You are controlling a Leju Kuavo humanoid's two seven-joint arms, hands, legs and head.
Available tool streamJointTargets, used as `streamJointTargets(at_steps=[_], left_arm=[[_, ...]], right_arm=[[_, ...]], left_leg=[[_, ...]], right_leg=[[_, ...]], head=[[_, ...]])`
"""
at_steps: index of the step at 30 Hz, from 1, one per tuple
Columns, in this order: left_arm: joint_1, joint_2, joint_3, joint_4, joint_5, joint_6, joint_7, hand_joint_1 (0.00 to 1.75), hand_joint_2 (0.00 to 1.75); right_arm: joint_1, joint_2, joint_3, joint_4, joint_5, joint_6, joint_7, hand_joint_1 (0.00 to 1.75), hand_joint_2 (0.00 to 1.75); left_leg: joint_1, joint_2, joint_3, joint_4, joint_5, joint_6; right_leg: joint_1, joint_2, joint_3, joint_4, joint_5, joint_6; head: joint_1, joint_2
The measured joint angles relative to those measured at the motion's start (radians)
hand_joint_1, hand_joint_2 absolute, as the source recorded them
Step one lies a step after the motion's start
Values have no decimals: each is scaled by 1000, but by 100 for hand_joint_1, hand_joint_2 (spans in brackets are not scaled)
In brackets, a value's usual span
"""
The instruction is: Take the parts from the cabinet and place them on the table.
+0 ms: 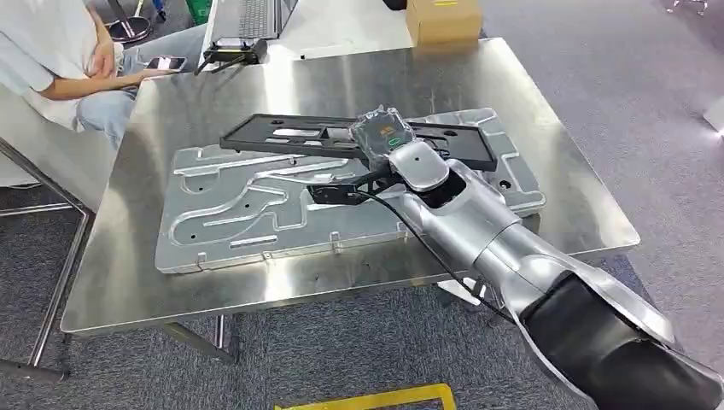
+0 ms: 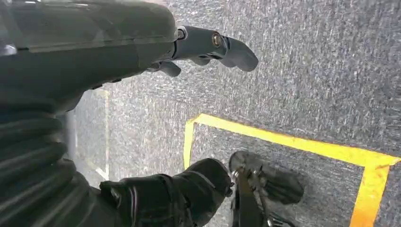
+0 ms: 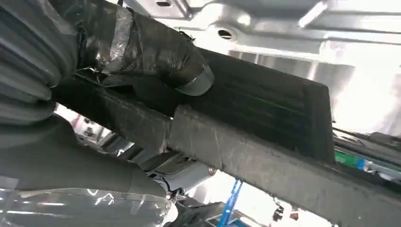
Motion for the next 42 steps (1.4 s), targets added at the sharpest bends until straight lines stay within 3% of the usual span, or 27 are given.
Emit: streamJointTargets(at_steps=[1, 2, 3, 5, 7, 9, 10, 11, 12, 15, 16, 17, 18, 20, 21, 22, 25, 27, 30, 31, 32, 33, 35, 36, 37, 40, 42], left_arm=[[1, 0, 0, 0, 0, -2, 0, 0, 175], [2, -2, 0, 0, 0, -2, 0, 0, 175], [2, -1, 0, 0, 0, -2, -1, 0, 175], [1, 0, 0, 0, 0, -1, -3, 0, 175], [1, 1, 0, 0, 0, 3, -4, 0, 175], [-1, 1, 0, 0, 0, 8, -5, 0, 175], [-1, 1, 0, 0, 1, 10, -5, 0, 175], [-1, 0, 0, 0, 2, 10, -5, 0, 175], [0, 0, 0, 0, 2, 12, -6, 0, 175], [-2, 0, 0, 0, 2, 14, -6, 0, 175], [-2, 0, 0, 0, 3, 15, -6, 0, 175], [-1, 0, 0, 0, 3, 15, -6, 0, 175], [0, -1, 0, 0, 3, 15, -6, 0, 175], [0, -2, 0, 0, 3, 15, -6, 0, 175], [0, -2, 0, 0, 3, 15, -7, 0, 175], [-2, -2, 0, 0, 3, 15, -9, 0, 175], [-1, -3, 0, 0, 3, 15, -13, 0, 175], [-1, -3, 0, 0, 3, 15, -14, 0, 175], [-2, -1, 0, 0, 1, 16, -16, 0, 175], [-1, -2, 0, 0, 0, 16, -16, 0, 175], [1, -2, 0, 0, 0, 16, -16, 0, 175], [1, -2, -1, 0, 0, 16, -16, 0, 175], [0, 0, -1, 0, 0, 16, -16, 0, 175], [0, 0, -1, 0, 0, 16, -16, 0, 175], [1, 0, 0, 0, 0, 16, -16, 0, 175], [-1, 0, -1, 0, 0, 16, -17, 0, 175], [-2, -2, -1, 0, 0, 16, -17, 0, 175]], right_arm=[[5, 0, 0, 2, 0, 0, 0, 175, 175], [10, 0, 0, 3, 0, 0, 0, 175, 175], [12, 0, 0, 4, 0, 0, 0, 175, 175], [12, 1, 0, 5, 2, -2, 0, 175, 175], [8, 1, 0, 5, 3, -6, 0, 175, 175], [11, 2, 0, 6, 5, -6, 0, 175, 175], [12, 2, 0, 6, 6, -6, -2, 175, 175], [13, 4, 0, 6, 6, -7, -3, 175, 175], [12, 4, 0, 7, 6, -8, -3, 175, 175], [12, 4, 0, 8, 7, -11, -3, 175, 175], [18, 4, 0, 10, 7, -12, -3, 175, 175], [24, 4, 0, 11, 7, -12, -3, 175, 175], [28, 4, 0, 13, 7, -12, -3, 175, 175], [27, 5, 0, 13, 7, -12, -3, 175, 175], [26, 5, 0, 14, 8, -12, -3, 175, 175], [21, 8, 0, 13, 8, -14, -3, 175, 175], [25, 10, 0, 14, 9, -14, -5, 175, 175], [24, 14, 0, 13, 9, -15, -6, 175, 175], [27, 17, 0, 13, 9, -16, -8, 175, 175], [33, 18, 0, 13, 9, -16, -9, 175, 175], [39, 18, 0, 13, 9, -16, -11, 175, 175], [43, 18, 0, 13, 9, -16, -12, 175, 175], [43, 20, 0, 13, 9, -16, -12, 175, 175], [43, 21, 0, 13, 10, -16, -12, 175, 175], [40, 21, 0, 13, 10, -16, -12, 175, 175], [42, 23, 0, 13, 10, -16, -13, 175, 175], [41, 24, 0, 13, 10, -17, -13, 175, 175]], left_leg=[[0, 0, -28, 35, 5, -1], [0, 0, -33, 21, 34, 0], [0, 0, -16, -34, 79, 2], [-1, 0, 58, -217, 189, 11], [-12, -1, 90, -280, 179, 23], [-13, -2, 85, -276, 174, 30], [-12, -2, 87, -280, 173, 35], [3, 2, 99, -290, 176, 41], [-1, 0, 106, -294, 173, 44], [-1, 1, 114, -291, 162, 57], [-1, 0, 117, -290, 157, 58], [-1, -2, 122, -288, 152, 57], [-1, -3, 128, -286, 146, 55], [0, -5, 142, -279, 131, 49], [0, -5, 144, -278, 124, 44], [-8, -6, 140, -270, 119, 37], [-6, -3, 145, -278, 116, 24], [-3, 0, 137, -252, 94, 13], [-2, 0, 22, -33, 5, 3], [-2, 0, -17, 26, -5, 1], [-2, 0, -33, 36, 11, 1], [-1, 0, -25, -1, 49, 2], [-1, 1, 44, -175, 161, 6], [-1, 2, 69, -245, 181, 10], [-9, 1, 87, -255, 167, 12], [-9, -2, 84, -259, 159, 27], [1, 0, 100, -271, 160, 40]], right_leg=[[0, 1, 4, 1, -4, 0], [1, 2, 11, 1, -10, 0], [1, 2, 18, 2, -15, 1], [1, 3, 35, 5, -30, 6], [7, 5, 30, 9, -37, 15], [5, 4, 28, 4, -37, 24], [6, 4, 32, 2, -39, 29], [9, 2, 26, 6, -48, 36], [9, -2, 22, 32, -61, 42], [1, -3, -109, 266, -147, 51], [0, -3, -143, 314, -152, 52], [-2, -3, -156, 317, -132, 53], [-3, -4, -145, 274, -92, 52], [-3, -5, -75, 97, 17, 45], [-1, -7, -51, 36, 28, 40], [3, -6, -32, 14, 17, 39], [4, 0, -35, 17, 11, 27], [-5, 0, -21, 7, 11, 16], [-4, -1, -9, 7, 0, 4], [-4, -1, -5, 7, -4, 3], [-4, 0, 1, 8, -8, 4], [-4, 0, 6, 10, -14, 5], [-4, 1, 21, 17, -28, 9], [-4, 0, 25, 19, -36, 13], [4, 3, 21, 23, -39, 19], [3, 2, 22, 17, -40, 28], [4, 1, 18, 38, -59, 41]], head=[[0, 0], [0, 0], [0, 0], [-1, 0], [0, 0], [2, 0], [1, 0], [0, 0], [5, 0], [13, 0], [12, 0], [13, 0], [13, 0], [13, 0], [14, 0], [12, 0], [10, 0], [9, 0], [4, 0], [3, 0], [4, 0], [4, 0], [4, 0], [4, 0], [2, 0], [4, 0], [4, 0]])
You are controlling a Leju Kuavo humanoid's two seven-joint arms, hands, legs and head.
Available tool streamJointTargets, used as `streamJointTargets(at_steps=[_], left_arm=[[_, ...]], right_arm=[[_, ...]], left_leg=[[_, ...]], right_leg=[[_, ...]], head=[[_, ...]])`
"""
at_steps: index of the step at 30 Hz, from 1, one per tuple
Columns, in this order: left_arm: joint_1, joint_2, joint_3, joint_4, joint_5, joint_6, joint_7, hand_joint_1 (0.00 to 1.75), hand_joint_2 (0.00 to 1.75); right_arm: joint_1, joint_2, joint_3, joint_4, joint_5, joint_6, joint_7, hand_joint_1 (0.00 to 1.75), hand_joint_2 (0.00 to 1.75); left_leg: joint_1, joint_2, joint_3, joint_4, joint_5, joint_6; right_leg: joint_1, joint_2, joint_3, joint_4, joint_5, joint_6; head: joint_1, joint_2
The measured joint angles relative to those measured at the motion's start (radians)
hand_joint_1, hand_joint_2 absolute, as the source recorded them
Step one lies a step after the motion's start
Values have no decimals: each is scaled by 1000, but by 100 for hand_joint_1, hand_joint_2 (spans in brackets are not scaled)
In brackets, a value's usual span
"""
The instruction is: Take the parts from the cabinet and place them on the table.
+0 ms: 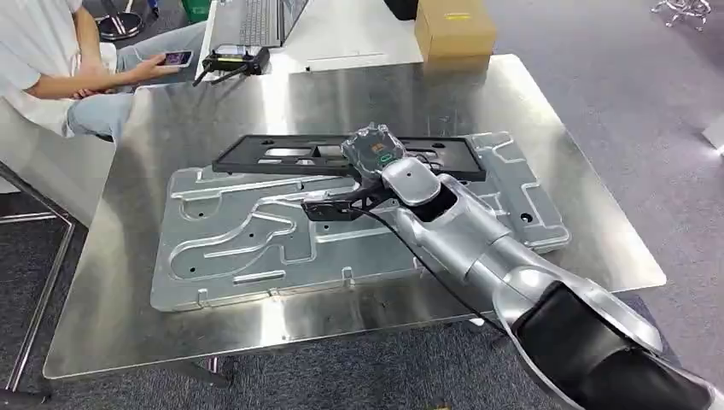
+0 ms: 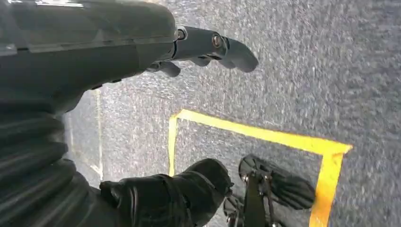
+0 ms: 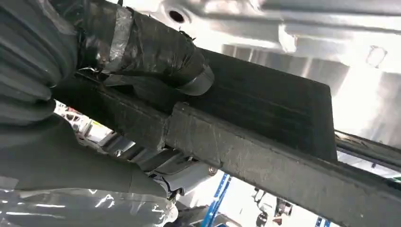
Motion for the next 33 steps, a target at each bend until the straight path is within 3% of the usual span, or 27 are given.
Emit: streamJointTargets(at_steps=[1, 3, 4, 5, 6, 7, 9, 10, 13, 15, 17, 19, 20, 21, 22, 24, 25, 26, 27, 28, 30, 31, 32, 33], left_arm=[[1, 0, 0, 0, 0, 0, 0, 0, 175], [0, 0, 0, 0, 0, 0, 0, 0, 175], [1, 0, 0, 0, 0, 0, 0, 0, 175], [2, 0, 0, 0, 0, 0, 0, 0, 175], [2, 0, 0, 0, 0, 0, 0, 0, 175], [2, 0, 0, 0, 0, 0, 0, 0, 175], [1, 0, 0, 0, 0, 0, 0, 0, 175], [1, 0, 0, 0, 0, 0, 0, 0, 175], [1, -1, 0, 0, 0, -1, 0, 0, 175], [1, 0, 0, 0, 0, -1, 0, 0, 175], [-1, -1, 0, 0, 0, -1, 0, 0, 175], [-1, 1, 0, 0, 1, 0, 0, 0, 175], [1, 0, 0, 0, 3, 0, 0, 0, 175], [3, -1, 0, 0, 8, -1, -7, 0, 175], [3, -1, 0, 0, 11, -4, -18, 0, 175], [1, 1, 0, 0, 14, -15, -43, 0, 175], [1, 0, 0, 0, 15, -16, -47, 0, 175], [0, 0, 0, 0, 15, -17, -48, 0, 175], [-2, 0, 0, 0, 14, -17, -48, 0, 175], [0, 0, 0, 0, 13, -17, -48, 0, 0], [0, -4, -1, 0, 11, -17, -44, 0, 0], [1, -5, -1, 0, 11, -17, -43, 0, 0], [1, -5, -1, 0, 11, -16, -42, 0, 0], [0, -5, -1, 0, 10, -15, -41, 0, 0]], right_arm=[[-2, 0, 0, 0, 0, 0, 0, 175, 175], [-1, 0, 0, 0, 0, 0, 0, 175, 175], [3, 0, 0, 0, 0, 0, 0, 175, 175], [6, 0, 0, 1, 0, 0, 0, 175, 175], [8, 0, 0, 1, 0, 0, 0, 175, 175], [8, 0, 0, 1, 0, 0, 0, 175, 175], [6, 0, 0, 0, 0, -1, -1, 175, 175], [6, 0, 0, 0, 0, -2, -3, 175, 175], [12, 3, 0, 1, 0, -6, -8, 175, 175], [13, 7, 0, 0, 0, -7, -9, 175, 175], [12, 11, 0, 0, 2, -10, -10, 175, 175], [16, 13, 0, 1, 4, -10, -16, 175, 175], [20, 15, 0, 2, 5, -10, -19, 175, 175], [23, 18, 0, 2, 5, -10, -19, 175, 175], [24, 21, 0, 2, 5, -10, -19, 0, 0], [24, 27, 0, 1, 4, -10, -23, 0, 0], [23, 27, 0, 0, 4, -11, -25, 0, 0], [21, 27, 0, 0, 4, -11, -26, 0, 0], [23, 32, 0, -1, 4, -11, -26, 0, 0], [28, 34, 0, 0, 4, -10, -27, 0, 0], [29, 36, 0, -3, 3, -10, -27, 0, 0], [27, 36, 0, -3, 3, -10, -27, 0, 0], [25, 36, 0, -3, 3, -10, -27, 0, 0], [25, 36, 0, -5, 3, -10, -27, 0, 0]], left_leg=[[0, 0, 4, -1, -3, 7], [-1, 0, 9, -1, -9, 16], [-2, 0, 11, -1, -12, 18], [-2, -1, 14, 0, -15, 18], [-2, -2, 19, 2, -20, 17], [-2, -3, 25, 4, -25, 16], [-2, -5, 36, 8, -38, 10], [-9, -4, 35, 10, -43, 5], [-5, -4, 35, 1, -42, -10], [-4, -1, 39, 5, -56, -22], [-4, 0, -7, 107, -99, -33], [-1, 0, -92, 250, -148, -42], [1, 0, -129, 296, -151, -47], [4, 0, -134, 283, -122, -50], [6, 0, -116, 227, -77, -51], [10, 2, -36, 41, 26, -52], [7, 2, -26, 23, 1, -50], [-1, -1, -18, 10, 3, -43], [-1, -2, -20, 17, 2, -29], [-2, -3, -20, 17, 1, -25], [5, -1, -15, 9, 4, -12], [5, -1, -9, 6, 3, -7], [6, -1, -8, 6, 2, -2], [5, -1, -8, 7, 1, 3]], right_leg=[[0, -3, -21, 48, -25, 3], [-4, -3, -110, 216, -91, 7], [-5, -3, -152, 281, -105, 9], [-5, -3, -174, 302, -94, 8], [-5, -3, -169, 270, -60, 6], [-4, -3, -144, 203, -11, 3], [-2, -4, -71, 28, 85, -9], [6, -4, -48, 6, 69, -13], [7, 0, -46, -15, 61, -18], [-5, 0, -26, -36, 66, -26], [-7, -2, -14, -42, 61, -37], [-6, -2, -9, -41, 56, -41], [-6, -2, -8, -39, 52, -41], [-6, -1, -6, -36, 49, -40], [-7, 0, -4, -32, 43, -39], [-10, 1, 3, -17, 27, -29], [-11, 1, 2, -17, 22, -24], [-4, 2, -3, -10, 19, -18], [-4, 2, -4, -14, 20, -14], [-3, 2, -1, -16, 20, -12], [1, 2, 0, -13, 12, -3], [-4, 0, -11, 13, -5, 2], [-4, -3, -34, 64, -34, 4], [-5, -3, -75, 149, -72, 6]], head=[[5, 0], [6, 0], [5, 0], [6, 0], [6, 0], [6, 0], [6, 0], [4, 0], [7, 0], [7, 0], [0, 0], [1, 0], [0, 0], [0, 0], [1, 0], [0, 0], [0, 0], [-4, 0], [-1, 0], [-1, 0], [-2, 0], [0, 0], [4, 0], [4, 0]])
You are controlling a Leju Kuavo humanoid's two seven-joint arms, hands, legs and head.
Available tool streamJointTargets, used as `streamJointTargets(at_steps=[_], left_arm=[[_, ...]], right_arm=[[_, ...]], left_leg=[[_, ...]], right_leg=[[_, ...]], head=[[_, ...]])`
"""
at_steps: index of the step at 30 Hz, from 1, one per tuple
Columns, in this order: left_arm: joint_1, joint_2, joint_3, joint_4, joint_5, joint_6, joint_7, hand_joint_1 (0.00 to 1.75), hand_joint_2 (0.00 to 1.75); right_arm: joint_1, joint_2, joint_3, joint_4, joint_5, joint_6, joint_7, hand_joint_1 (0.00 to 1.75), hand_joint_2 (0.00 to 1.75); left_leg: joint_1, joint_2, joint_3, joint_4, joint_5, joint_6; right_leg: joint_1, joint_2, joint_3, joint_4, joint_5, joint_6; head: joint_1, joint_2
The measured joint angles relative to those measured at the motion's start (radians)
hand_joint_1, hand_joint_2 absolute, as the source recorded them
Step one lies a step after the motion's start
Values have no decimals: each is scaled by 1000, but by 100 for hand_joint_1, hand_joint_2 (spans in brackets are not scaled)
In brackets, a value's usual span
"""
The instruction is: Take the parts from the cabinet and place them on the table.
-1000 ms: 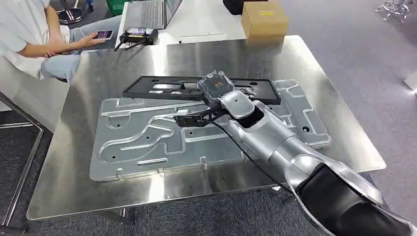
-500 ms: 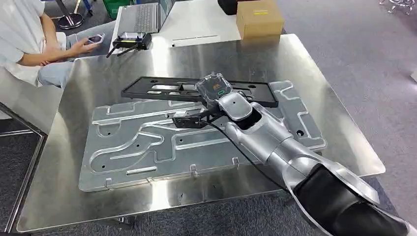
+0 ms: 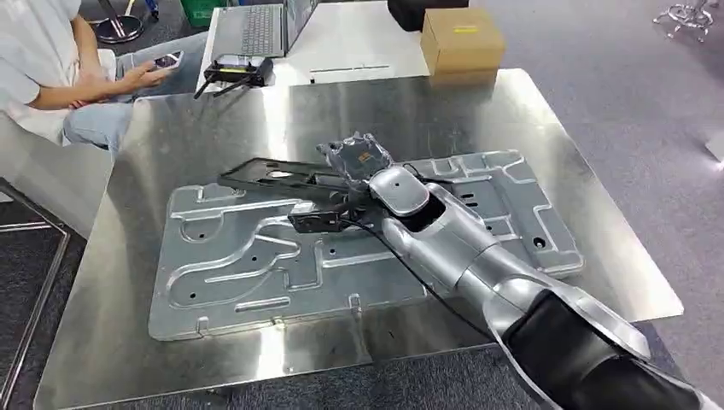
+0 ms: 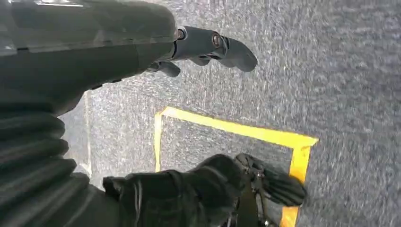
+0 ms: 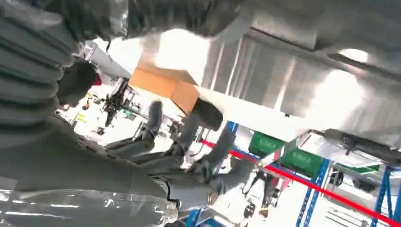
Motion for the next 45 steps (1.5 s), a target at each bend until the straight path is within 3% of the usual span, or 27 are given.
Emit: streamJointTargets(at_steps=[2, 3, 5, 7, 8, 11, 13, 16, 17, 18, 19, 21, 22, 23, 26, 28, 29, 31, 32, 33, 34, 35, 37, 38, 41, 43, 45], left_arm=[[0, 0, 0, 0, 5, 1, -2, 0, 0], [1, 0, 0, 0, 8, 2, -3, 0, 0], [2, -1, 0, 0, 11, 2, -7, 0, 0], [2, -2, 0, 0, 18, 1, -9, 0, 0], [1, -3, 0, 0, 20, -1, -9, 0, 0], [3, -3, 0, 0, 20, -7, -8, 0, 0], [3, -4, 1, 0, 20, -9, -8, 0, 0], [2, -5, 1, 0, 20, -10, -8, 0, 0], [4, -5, 1, 0, 20, -10, -7, 0, 0], [5, -6, 1, 0, 20, -10, -7, 0, 0], [6, -6, 1, 0, 20, -11, -7, 0, 0], [5, -5, 1, 0, 19, -12, -9, 0, 0], [4, -5, 1, 0, 19, -12, -10, 0, 0], [3, -5, 1, 0, 19, -13, -10, 0, 0], [2, -5, 1, 0, 16, -16, -12, 0, 0], [2, -6, 1, 0, 9, -20, -15, 0, 0], [2, -6, 1, 0, 7, -21, -15, 0, 0], [2, -6, 1, 0, 5, -22, -16, 0, 0], [2, -6, 1, 0, 5, -24, -18, 0, 0], [3, -6, 1, 0, 6, -24, -19, 0, 0], [3, -6, 1, 0, 6, -25, -20, 0, 0], [3, -6, 1, 0, 6, -26, -21, 0, 0], [2, -6, 1, 0, 6, -27, -21, 0, 0], [2, -6, 1, 0, 6, -27, -21, 0, 0], [3, -6, 1, 0, 6, -26, -18, 0, 0], [3, -5, 1, 0, 6, -24, -15, 0, 0], [3, -5, 1, 0, 6, -24, -15, 0, 0]], right_arm=[[6, 0, 0, 0, 0, 2, 0, 0, 0], [9, 0, 0, 0, -1, 4, 0, 0, 0], [9, 0, 0, 0, -3, 7, 0, 0, 0], [6, 0, 0, -2, -3, 6, 0, 0, 0], [3, 0, 0, -4, -3, 7, 0, 0, 0], [5, -2, 0, -6, -3, 7, 0, 0, 0], [5, -3, 0, -7, -3, 7, 0, 0, 0], [6, -3, 0, -9, -3, 7, 0, 0, 0], [10, -3, 0, -9, -3, 7, 0, 0, 0], [14, -3, 0, -9, -3, 7, 0, 0, 0], [15, -3, 0, -9, -3, 7, 0, 0, 0], [13, -3, 0, -9, -3, 7, 0, 0, 0], [12, -3, 0, -9, -3, 7, 0, 0, 0], [11, -4, 0, -9, -3, 7, 0, 0, 0], [13, -6, 0, -9, -3, 7, 2, 0, 0], [12, -10, 0, -9, -3, 5, 2, 0, 0], [10, -12, 0, -9, -3, 4, 2, 0, 0], [9, -17, 0, -8, -3, 3, 2, 0, 0], [15, -21, 0, -7, -3, 3, 2, 0, 0], [20, -24, 0, -6, -3, 3, 2, 0, 0], [24, -26, 0, -5, -3, 2, 2, 0, 0], [25, -29, 0, -4, -3, 2, 2, 0, 0], [21, -31, 0, -4, -3, 0, 2, 0, 0], [21, -32, 0, -4, -3, -1, 2, 0, 0], [23, -35, 0, -3, -2, -5, 3, 0, 0], [23, -39, 0, -3, -2, -6, 5, 0, 0], [22, -38, 0, -3, -1, -6, 5, 0, 0]], left_leg=[[-2, 0, 0, 1, -2, 3], [-2, 0, 2, 1, -3, 5], [-4, -1, 6, 3, -7, 4], [-5, -2, 14, 3, -12, -1], [-13, -2, 10, 9, -15, -7], [-8, -1, 13, -1, -10, -23], [-6, 1, 7, 16, -27, -33], [-5, 1, -81, 210, -129, -47], [-4, 1, -116, 279, -150, -50], [-4, 1, -127, 298, -144, -50], [-4, 1, -114, 266, -114, -50], [-4, 1, -36, 107, -27, -45], [-4, 2, 0, 29, -3, -41], [-12, 0, 19, 10, -23, -35], [-14, -1, 13, 6, -18, -20], [-2, 2, 22, -10, -9, -4], [-2, 2, 24, -11, -9, -3], [-3, 3, 23, -11, -9, 6], [-4, 3, 23, -10, -10, 8], [-4, 3, 23, -9, -11, 9], [-4, 3, 24, -8, -12, 9], [-3, 2, 24, -6, -14, 8], [-2, 1, 25, 3, -19, 2], [-2, 1, 23, 6, -23, -2], [-8, 1, 16, 6, -19, -17], [-7, 0, 18, 3, -22, -28], [-4, 2, -7, 66, -75, -36]], right_leg=[[0, 0, -80, 144, -41, 0], [0, 0, -90, 149, -27, -1], [0, 0, -53, 53, 43, -9], [5, -1, 33, -134, 123, -25], [10, -1, 52, -159, 111, -28], [12, 4, 49, -161, 115, -32], [1, 2, 60, -177, 123, -41], [1, 1, 60, -177, 122, -47], [2, 1, 60, -177, 122, -47], [2, 1, 60, -175, 121, -48], [2, 2, 60, -173, 120, -49], [2, 3, 61, -166, 114, -45], [2, 3, 61, -162, 111, -42], [10, 4, 57, -161, 109, -38], [8, 4, 56, -165, 111, -28], [10, 4, 52, -159, 101, -17], [10, 2, 42, -130, 81, -10], [6, 0, -19, 5, 14, -5], [4, 0, -70, 106, -25, -2], [2, 0, -96, 153, -33, 0], [1, 0, -98, 149, -15, 1], [-1, 0, -79, 101, 20, 0], [-2, -2, 6, -82, 114, -5], [-1, -2, 31, -146, 117, -9], [6, 1, 37, -154, 120, -16], [-2, 0, 42, -168, 130, -31], [-4, -1, 46, -174, 134, -39]], head=[[0, 0], [0, 0], [0, 0], [1, 0], [-1, 0], [-1, 0], [-2, 0], [-6, 0], [-6, 0], [-6, 0], [-6, 0], [-6, 0], [-6, 0], [-6, 0], [-6, 0], [-5, 0], [0, 0], [4, 0], [3, 0], [4, 0], [4, 0], [5, 0], [5, 0], [4, 0], [3, 0], [3, 0], [-3, 0]])
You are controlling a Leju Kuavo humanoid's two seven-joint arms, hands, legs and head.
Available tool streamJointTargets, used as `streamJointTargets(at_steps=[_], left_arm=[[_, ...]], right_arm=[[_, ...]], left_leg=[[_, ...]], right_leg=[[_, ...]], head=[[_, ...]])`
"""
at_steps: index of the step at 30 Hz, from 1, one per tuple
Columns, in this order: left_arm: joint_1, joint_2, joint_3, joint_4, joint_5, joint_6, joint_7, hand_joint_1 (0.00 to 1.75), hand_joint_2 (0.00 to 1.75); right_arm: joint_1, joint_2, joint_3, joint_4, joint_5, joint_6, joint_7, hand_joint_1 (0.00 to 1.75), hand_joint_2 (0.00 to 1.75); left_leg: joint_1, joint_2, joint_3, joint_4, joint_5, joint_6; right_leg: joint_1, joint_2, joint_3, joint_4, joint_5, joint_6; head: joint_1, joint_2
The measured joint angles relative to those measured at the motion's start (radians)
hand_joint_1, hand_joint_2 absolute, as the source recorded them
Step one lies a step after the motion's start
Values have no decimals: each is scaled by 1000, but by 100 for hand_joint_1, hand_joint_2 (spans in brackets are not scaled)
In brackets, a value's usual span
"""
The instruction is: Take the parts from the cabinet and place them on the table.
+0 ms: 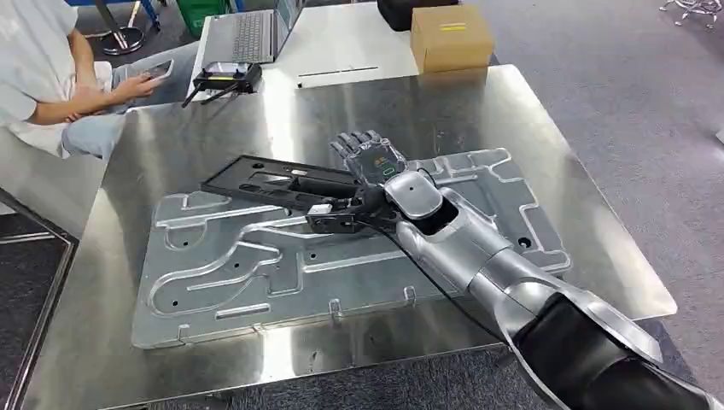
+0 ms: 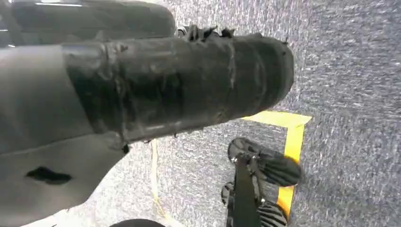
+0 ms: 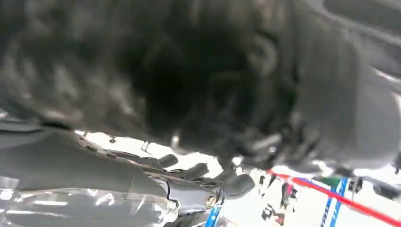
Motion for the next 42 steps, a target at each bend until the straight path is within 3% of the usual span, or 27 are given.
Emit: streamJointTargets(at_steps=[2, 4, 5, 7, 8, 9, 12, 13, 14, 15, 17, 18, 19, 21, 23, 24, 26, 28, 29, 30, 33, 34, 36, 38, 39, 40, 42], left_arm=[[-1, 1, 0, 0, 0, 0, 0, 0, 0], [2, 0, 0, 0, 2, 5, -4, 0, 0], [2, 0, 0, 0, 2, 8, -6, 0, 0], [1, 2, 0, 0, 2, 12, -8, 0, 0], [0, 4, 0, 0, 2, 12, -10, 0, 0], [-2, 4, 0, 0, 2, 13, -11, 0, 0], [-1, 5, 0, 0, 3, 13, -15, 0, 0], [-1, 4, 0, 0, 3, 13, -15, 0, 0], [-3, 4, 0, 0, 3, 13, -15, 0, 0], [-3, 4, 0, 0, 3, 13, -15, 0, 0], [-2, 4, 0, 0, 4, 13, -15, 0, 0], [-1, 4, 0, 0, 4, 13, -15, 0, 0], [-1, 4, 0, 0, 4, 13, -15, 0, 0], [-1, 4, 0, 0, 5, 13, -16, 0, 0], [-1, 4, 0, 0, 5, 13, -16, 0, 0], [-2, 4, 0, 0, 5, 13, -16, 0, 0], [-1, 4, 0, 0, 5, 12, -17, 0, 0], [0, 4, 0, 0, 5, 12, -17, 0, 0], [0, 5, 0, 0, 5, 12, -17, 0, 0], [-1, 4, 0, 0, 5, 12, -16, 0, 0], [-1, 5, 0, 0, 9, 14, -14, 0, 0], [0, 5, 0, 0, 11, 15, -13, 0, 0], [1, 5, 0, 0, 12, 15, -9, 0, 0], [-1, 6, 0, 0, 12, 16, -9, 0, 0], [-4, 6, 0, 0, 13, 16, -9, 0, 0], [-4, 6, 0, 0, 14, 16, -9, 0, 0], [-2, 6, 0, 0, 14, 16, -8, 0, 0]], right_arm=[[4, -1, 0, 0, 3, 0, 0, 0, 0], [10, -2, 0, 2, 6, 0, 0, 0, 0], [12, -4, 0, 3, 8, 0, 0, 0, 0], [11, -6, 0, 3, 13, 0, 0, 0, 0], [11, -6, 0, 3, 14, 0, 0, 0, 0], [10, -7, 0, 3, 15, 0, 0, 0, 0], [11, -8, 0, 3, 16, 1, 0, 0, 0], [11, -8, 0, 3, 16, 1, 0, 0, 0], [11, -11, 0, 3, 16, 1, 0, 0, 0], [11, -13, 0, 3, 16, 1, 0, 0, 0], [13, -14, 0, 3, 16, 1, 0, 0, 0], [17, -15, 0, 3, 16, 2, 0, 0, 0], [22, -16, 0, 3, 16, 3, 0, 0, 0], [24, -16, 0, 3, 16, 6, 0, 0, 0], [23, -16, 0, 2, 16, 6, 0, 0, 0], [22, -16, 0, 2, 16, 6, 0, 0, 0], [22, -16, 0, -1, 16, 6, 0, 0, 0], [22, -17, 0, -1, 16, 6, 0, 0, 0], [22, -17, 0, -3, 16, 6, 0, 0, 0], [21, -17, 0, -3, 16, 6, 0, 0, 0], [24, -16, 0, -4, 17, 8, 0, 0, 0], [26, -16, 0, -4, 16, 8, 3, 0, 0], [28, -16, 0, -5, 16, 12, 4, 0, 0], [26, -16, 0, -7, 16, 12, 5, 0, 0], [26, -16, 0, -11, 16, 11, 5, 0, 0], [25, -16, 0, -11, 16, 12, 6, 0, 0], [26, -15, 0, -12, 16, 11, 5, 0, 0]], left_leg=[[1, 0, -68, 160, -78, -8], [2, 0, -97, 229, -87, -10], [2, 0, -77, 194, -59, -10], [2, 1, 8, 37, 16, -5], [2, 1, 47, -39, 31, -1], [-6, -1, 60, -60, 22, 3], [-10, -2, 50, -58, 35, 20], [-2, -1, 50, -69, 44, 31], [0, 3, 51, -73, 51, 38], [0, 3, 47, -75, 56, 46], [-1, 4, 36, -75, 62, 52], [-2, 4, 30, -74, 66, 52], [-2, 4, 24, -73, 69, 52], [-2, 3, 17, -70, 73, 49], [-2, 2, 15, -65, 75, 45], [-8, 2, 10, -61, 76, 38], [-7, 2, 6, -62, 83, 26], [-6, 2, 6, -69, 93, 12], [-1, 2, -4, -60, 80, 9], [-3, 2, -13, -29, 46, 4], [1, 2, -96, 190, -73, -9], [2, 2, -108, 229, -84, -12], [5, 3, -58, 161, -39, -15], [7, 3, 48, -13, 29, -15], [3, 1, 69, -56, 8, -13], [-1, -2, 66, -60, 19, 1], [-4, -2, 58, -53, 25, 12]], right_leg=[[1, 0, -3, 1, 1, -2], [2, 0, -7, 6, 1, -2], [3, 0, -10, 9, 1, -2], [3, 0, -11, 15, 1, -2], [3, 0, -11, 16, 2, -1], [11, 1, -16, 18, 3, 6], [7, 1, -18, 10, 16, 24], [12, 2, -20, 11, 18, 29], [7, 2, -24, 25, 0, 34], [7, -1, -45, 68, -43, 38], [3, -1, -104, 220, -129, 44], [3, -1, -130, 289, -156, 47], [3, -1, -136, 316, -159, 48], [3, -1, -78, 230, -111, 44], [4, -2, 30, 52, -46, 33], [11, -1, 49, 10, -59, 28], [12, -1, 45, 9, -50, 24], [11, -1, 43, 1, -37, 10], [3, -5, 46, -9, -27, 4], [3, -5, 43, -13, -22, -2], [3, -7, 27, -12, -11, -7], [3, -7, 20, -10, -8, -5], [2, -7, 10, -4, -3, -2], [-1, -7, 2, 9, -3, 2], [3, -7, -5, 13, -2, 10], [6, -6, -10, 18, 0, 15], [6, -6, -14, 14, 11, 27]], head=[[0, 0], [0, 0], [0, 0], [-1, 0], [0, 0], [0, 0], [1, 0], [1, 0], [0, 0], [8, 0], [10, 0], [10, 0], [10, 0], [10, 0], [10, 0], [9, 0], [8, 0], [10, 0], [8, 0], [6, 0], [1, 0], [1, 0], [1, 0], [1, 0], [0, 0], [2, 0], [1, 0]])
